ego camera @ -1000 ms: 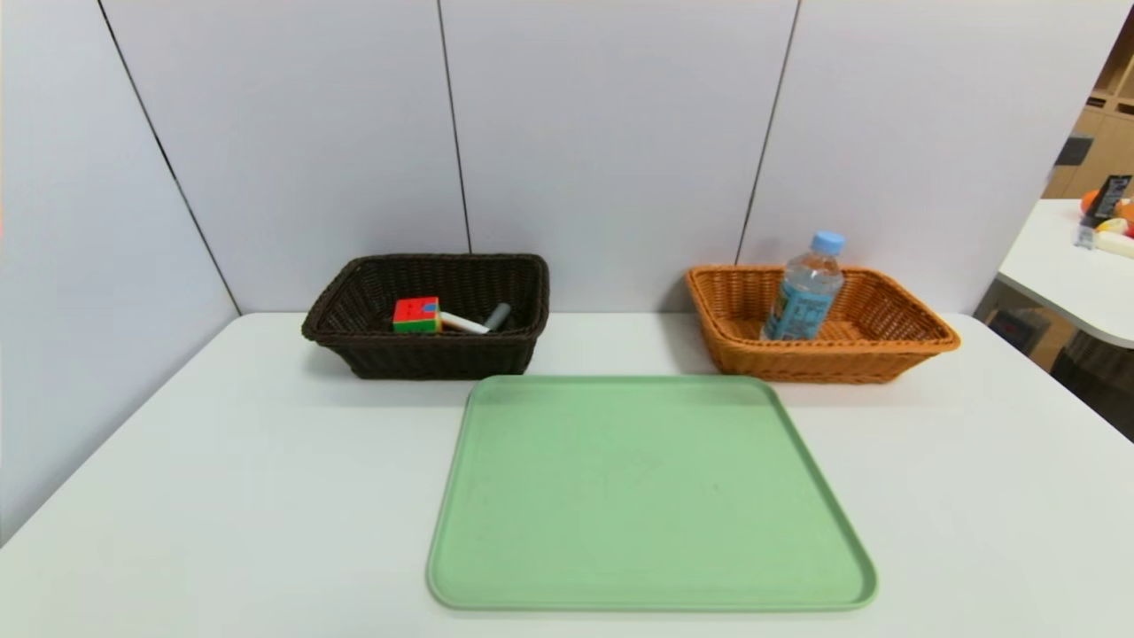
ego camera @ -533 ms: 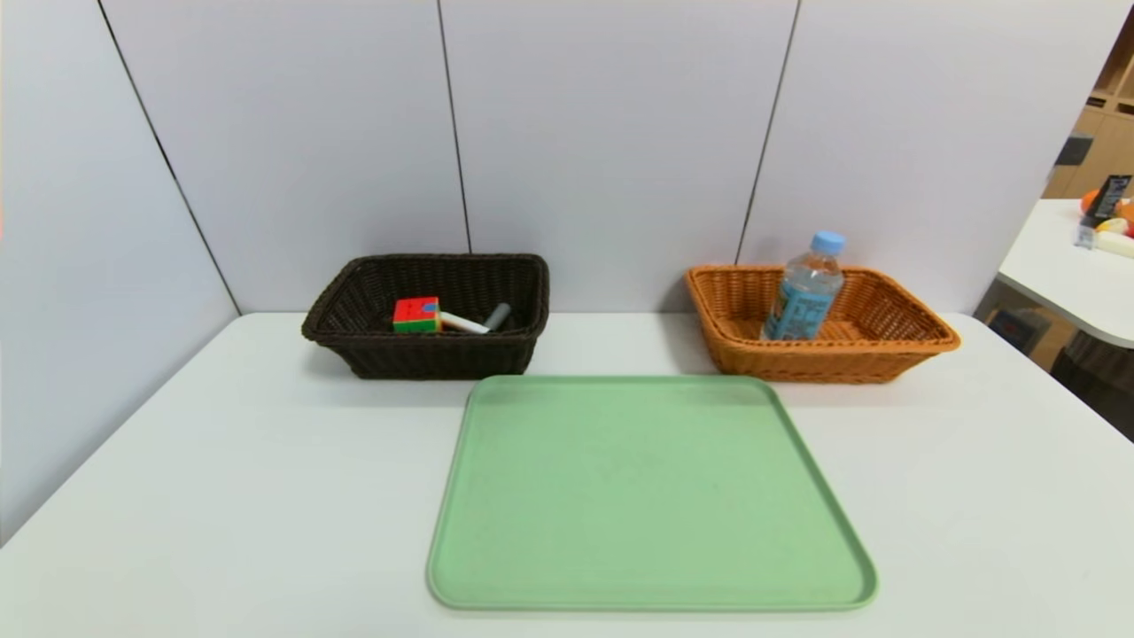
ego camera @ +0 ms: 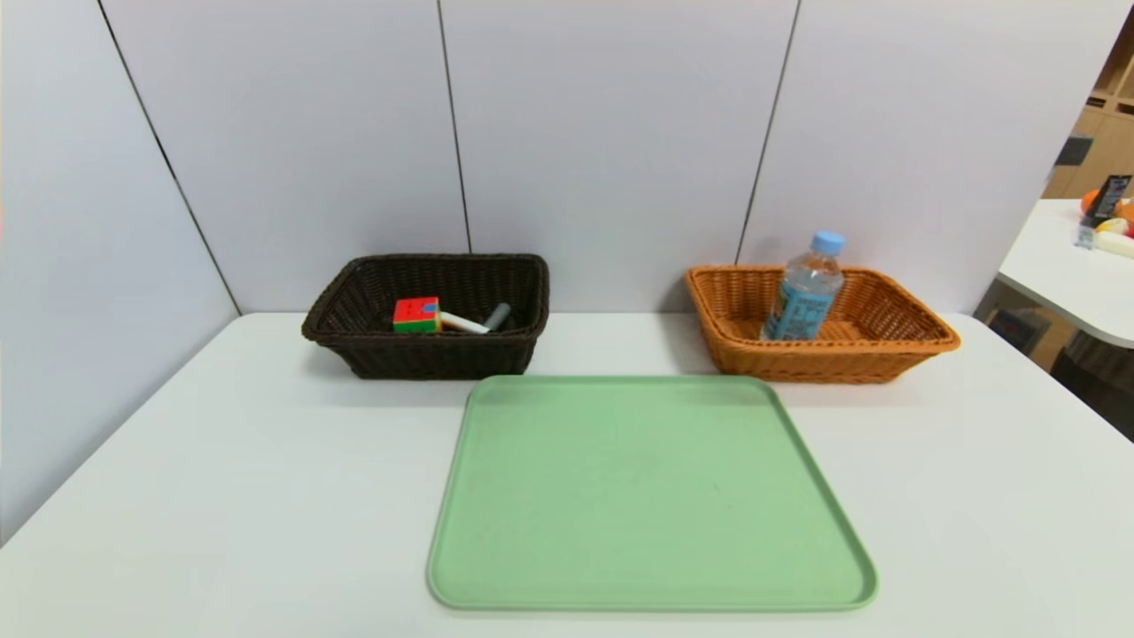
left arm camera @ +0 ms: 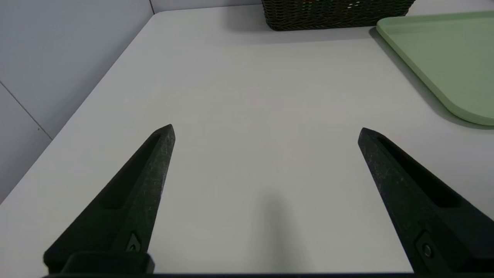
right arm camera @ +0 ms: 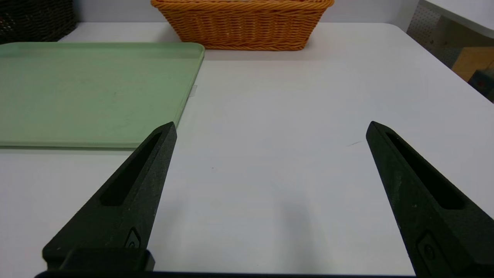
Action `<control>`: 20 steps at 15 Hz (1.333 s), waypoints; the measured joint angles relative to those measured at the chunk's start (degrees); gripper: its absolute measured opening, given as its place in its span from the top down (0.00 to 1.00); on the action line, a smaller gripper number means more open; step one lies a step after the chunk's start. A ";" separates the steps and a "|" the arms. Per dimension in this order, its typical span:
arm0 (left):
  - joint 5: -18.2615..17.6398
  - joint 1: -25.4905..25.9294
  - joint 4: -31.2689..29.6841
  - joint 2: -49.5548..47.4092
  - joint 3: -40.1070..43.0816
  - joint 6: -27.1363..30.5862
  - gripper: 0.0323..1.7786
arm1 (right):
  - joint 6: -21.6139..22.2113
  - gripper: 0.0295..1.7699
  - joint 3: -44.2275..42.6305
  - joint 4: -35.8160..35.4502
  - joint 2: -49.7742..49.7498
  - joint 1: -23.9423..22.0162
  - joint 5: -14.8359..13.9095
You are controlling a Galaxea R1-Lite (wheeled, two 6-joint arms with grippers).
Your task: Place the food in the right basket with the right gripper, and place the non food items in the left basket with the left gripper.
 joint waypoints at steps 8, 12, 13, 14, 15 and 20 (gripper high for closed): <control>0.04 0.00 0.00 0.00 0.00 -0.09 0.05 | 0.09 0.04 0.00 -0.02 0.00 0.02 0.00; 0.02 0.02 0.00 0.00 0.00 -0.09 0.05 | 0.11 0.04 0.00 -0.05 0.00 0.02 0.00; 0.02 0.02 0.00 0.00 0.00 -0.11 0.05 | 0.11 0.04 0.00 -0.05 0.00 0.00 0.00; 0.04 0.02 0.00 0.00 0.00 -0.09 0.05 | 0.11 0.04 0.00 -0.02 0.00 0.00 0.00; 0.00 0.02 0.00 0.00 0.00 -0.09 0.05 | 0.09 0.04 0.00 0.00 0.00 0.00 0.00; 0.02 0.00 0.00 0.00 0.00 -0.09 0.05 | 0.09 0.04 0.00 0.00 0.00 0.02 0.00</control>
